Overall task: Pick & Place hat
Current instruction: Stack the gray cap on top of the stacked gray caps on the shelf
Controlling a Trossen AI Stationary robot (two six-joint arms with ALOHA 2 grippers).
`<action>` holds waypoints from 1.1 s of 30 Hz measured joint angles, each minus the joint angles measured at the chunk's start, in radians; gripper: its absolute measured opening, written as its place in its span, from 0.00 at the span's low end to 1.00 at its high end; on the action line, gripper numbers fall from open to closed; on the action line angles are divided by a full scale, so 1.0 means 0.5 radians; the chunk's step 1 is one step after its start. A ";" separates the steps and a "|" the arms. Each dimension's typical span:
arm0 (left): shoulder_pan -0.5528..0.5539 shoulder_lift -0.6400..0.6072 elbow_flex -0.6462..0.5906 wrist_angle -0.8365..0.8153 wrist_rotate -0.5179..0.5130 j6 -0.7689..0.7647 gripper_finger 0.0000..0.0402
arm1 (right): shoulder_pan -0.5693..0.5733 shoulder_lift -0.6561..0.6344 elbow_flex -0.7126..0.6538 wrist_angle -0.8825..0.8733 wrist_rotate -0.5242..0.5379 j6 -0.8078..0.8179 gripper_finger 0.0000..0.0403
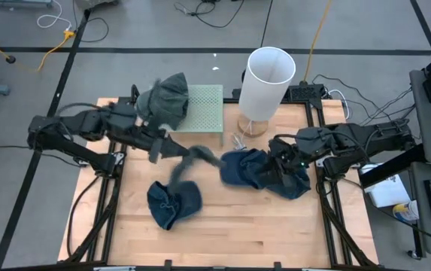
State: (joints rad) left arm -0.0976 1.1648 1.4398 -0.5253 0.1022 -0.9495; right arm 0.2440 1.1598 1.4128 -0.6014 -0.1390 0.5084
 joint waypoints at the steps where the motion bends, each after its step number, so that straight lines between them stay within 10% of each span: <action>1: 0.010 -0.006 0.044 -0.017 -0.006 -0.012 0.01 | 0.000 -0.002 0.000 -0.007 -0.069 0.000 0.44; 19: 0.053 0.017 0.943 -1.311 -0.722 -0.097 0.00 | 0.000 -0.049 0.000 -0.019 -0.144 -0.265 0.52; 33: 0.448 0.018 1.029 -1.462 -1.264 0.225 0.00 | 0.000 -0.049 0.000 -0.040 -0.143 -0.525 0.52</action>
State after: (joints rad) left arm 0.1263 1.1740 1.9545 -1.2562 -0.5295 -0.8372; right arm 0.2440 1.1355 1.4128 -0.6215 -0.2104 0.2459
